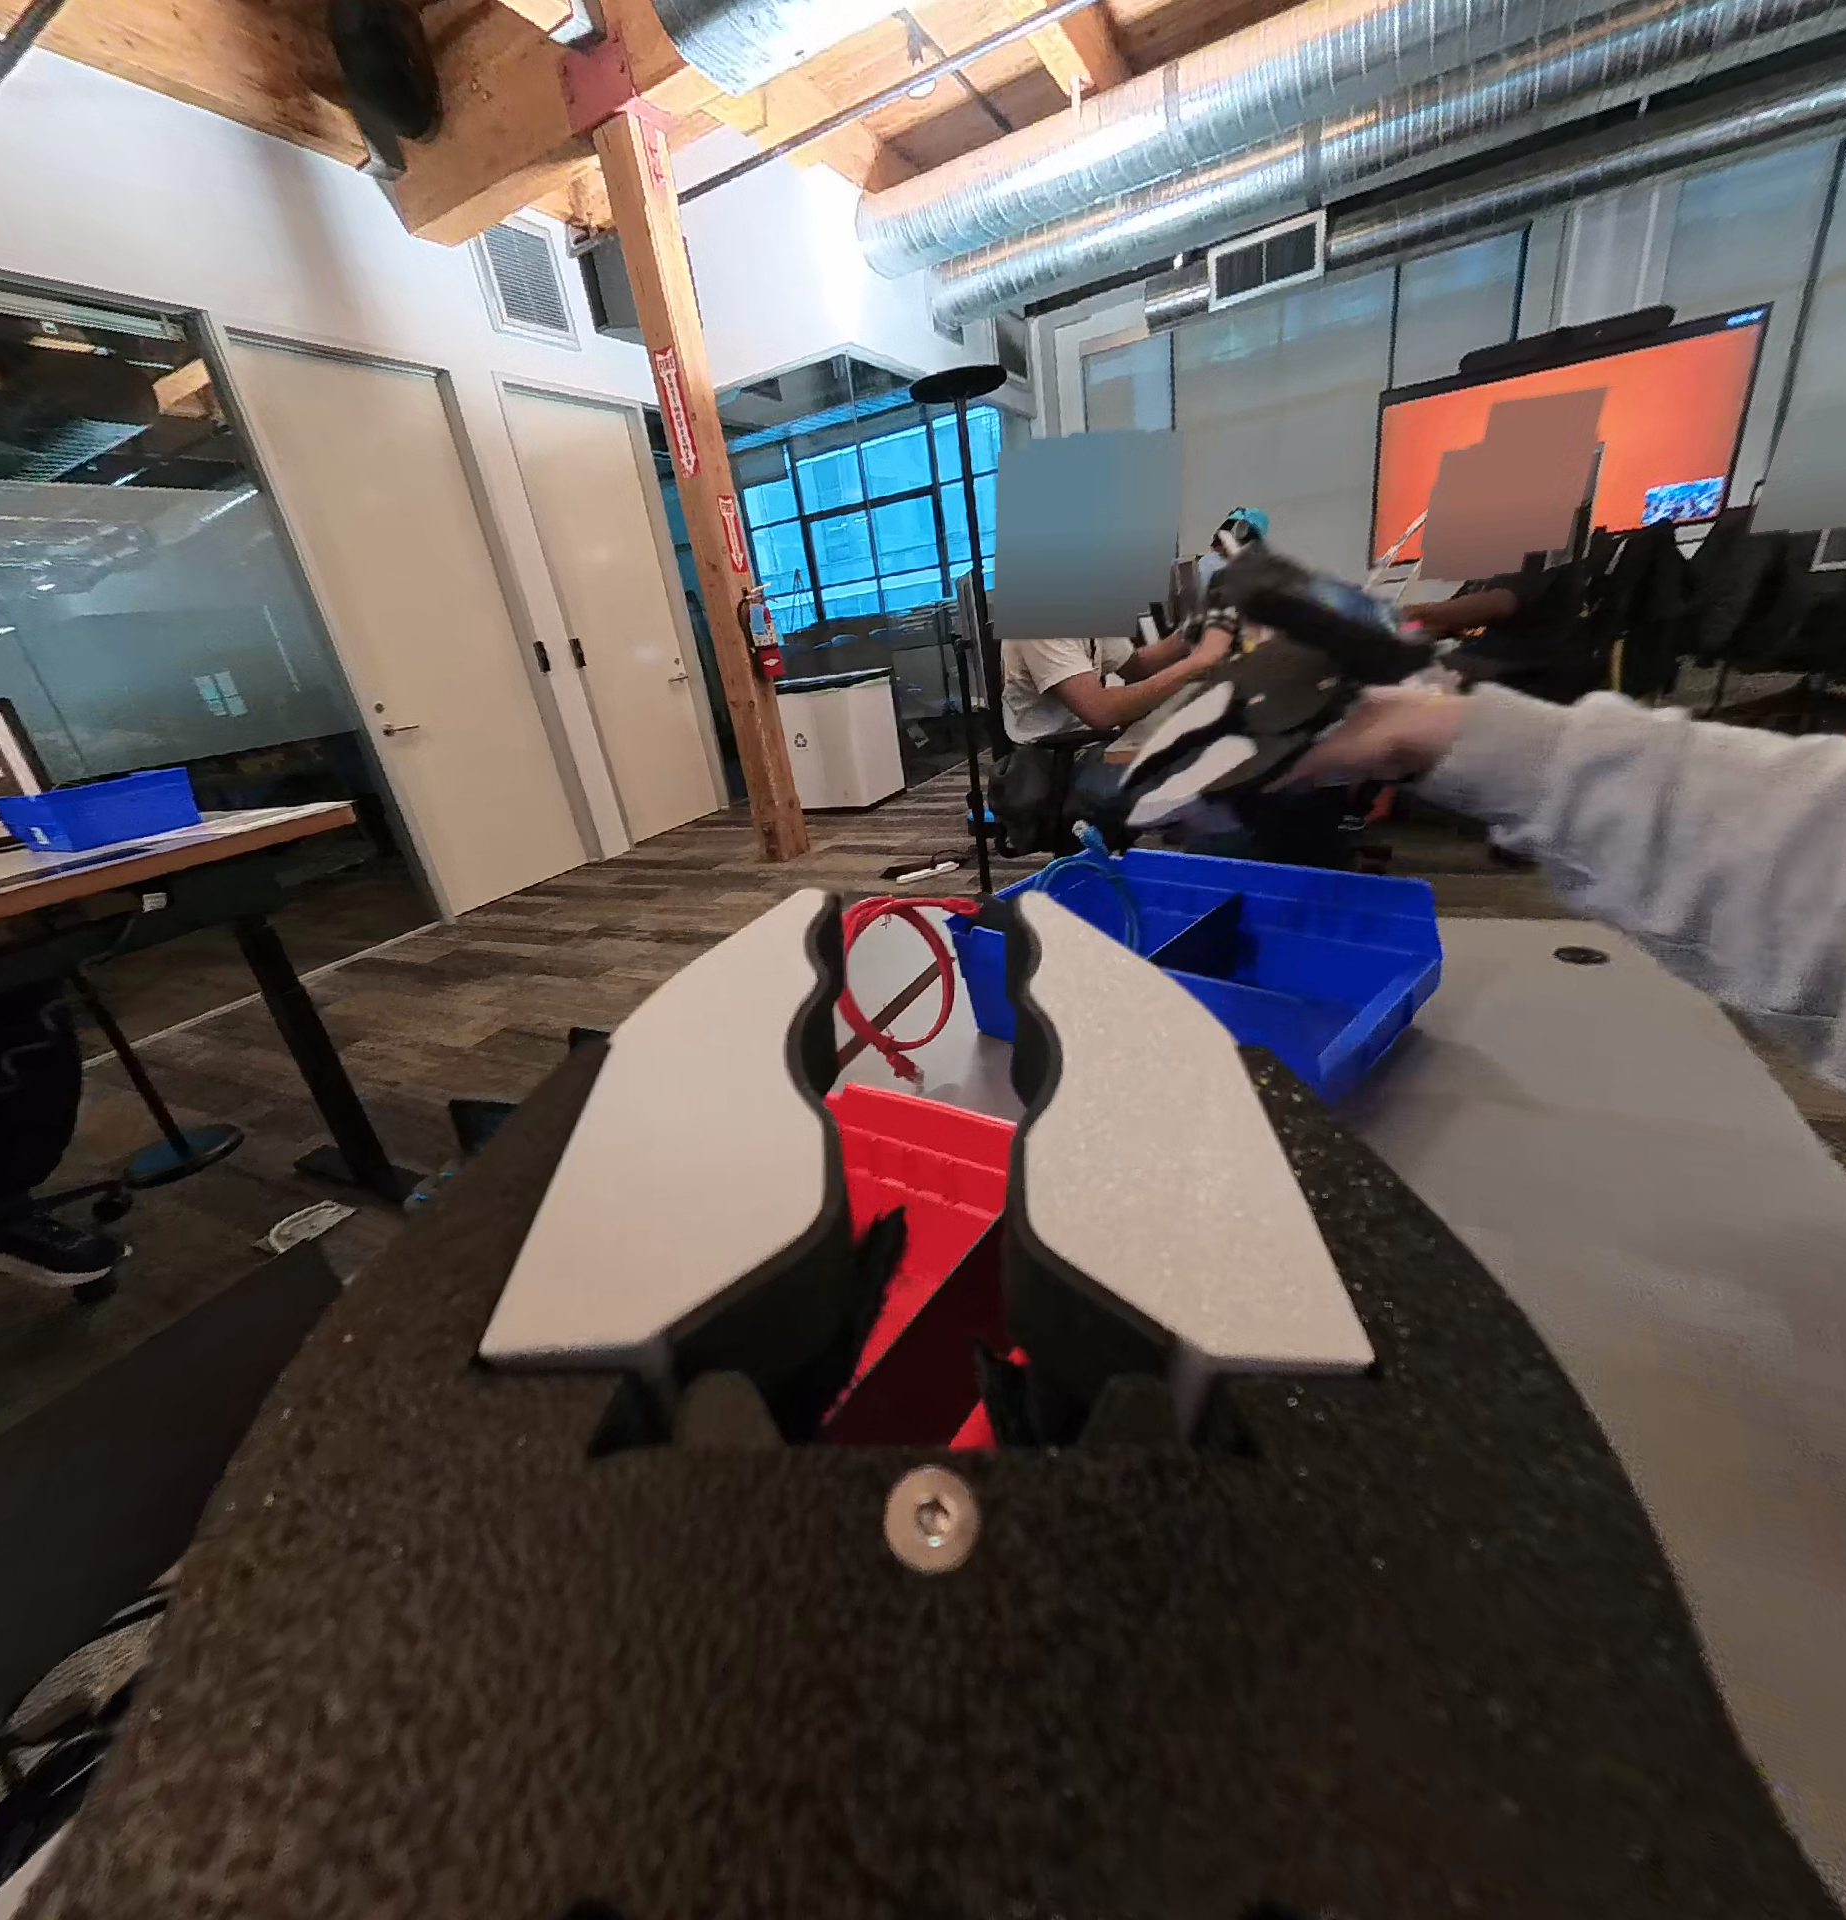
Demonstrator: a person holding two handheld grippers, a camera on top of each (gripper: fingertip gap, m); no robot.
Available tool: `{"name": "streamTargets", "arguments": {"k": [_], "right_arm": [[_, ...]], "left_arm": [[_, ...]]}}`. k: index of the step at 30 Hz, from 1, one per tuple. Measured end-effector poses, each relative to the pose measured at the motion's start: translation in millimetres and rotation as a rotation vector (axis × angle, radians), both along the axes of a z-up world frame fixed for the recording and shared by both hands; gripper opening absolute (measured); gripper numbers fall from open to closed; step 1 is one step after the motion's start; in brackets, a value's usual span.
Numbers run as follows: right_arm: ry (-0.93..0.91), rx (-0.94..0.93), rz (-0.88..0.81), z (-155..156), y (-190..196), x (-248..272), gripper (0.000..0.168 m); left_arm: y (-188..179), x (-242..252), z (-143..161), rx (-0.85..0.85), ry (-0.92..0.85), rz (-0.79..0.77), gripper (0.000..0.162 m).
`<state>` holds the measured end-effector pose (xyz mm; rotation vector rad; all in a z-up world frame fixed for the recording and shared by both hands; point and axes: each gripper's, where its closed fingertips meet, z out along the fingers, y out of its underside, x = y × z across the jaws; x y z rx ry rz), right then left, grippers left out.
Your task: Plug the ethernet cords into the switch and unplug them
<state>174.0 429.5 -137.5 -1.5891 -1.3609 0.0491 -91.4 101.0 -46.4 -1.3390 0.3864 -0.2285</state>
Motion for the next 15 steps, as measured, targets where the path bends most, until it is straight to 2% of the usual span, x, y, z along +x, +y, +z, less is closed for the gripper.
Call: {"name": "streamTargets", "arguments": {"k": [3,4,5,6,8,10,11,15], "right_arm": [[0.195,-0.033,0.094,10.7,-75.5,-10.8,0.028],[0.223,-0.03,0.119,9.3,-99.1,-13.2,0.028],[0.236,-0.014,0.13,6.0,-119.2,-14.1,0.03],[0.237,0.009,0.128,0.8,-135.9,-13.8,0.031],[0.189,0.002,0.123,-20.6,-164.7,-10.8,0.039],[0.155,0.009,0.067,-38.5,-175.2,0.0,0.047],[0.165,0.021,0.02,-42.9,-173.5,8.5,0.048],[0.326,-0.024,-0.118,-43.0,-156.8,45.1,0.053]], "left_arm": [[8.8,-10.2,-12.7,-0.075,0.042,0.102,0.033],[13.8,-19.0,-22.5,-0.151,0.042,0.173,0.045],[18.4,-28.7,-34.3,-0.235,0.036,0.247,0.068],[21.2,-37.6,-48.4,-0.314,0.038,0.323,0.084],[23.1,-48.1,-82.6,-0.474,0.072,0.452,0.113],[18.7,-47.3,-121.2,-0.641,0.147,0.52,0.129],[16.1,-44.3,-134.9,-0.685,0.18,0.53,0.128],[8.6,-32.3,-145.1,-0.63,0.087,0.507,0.088]]}}
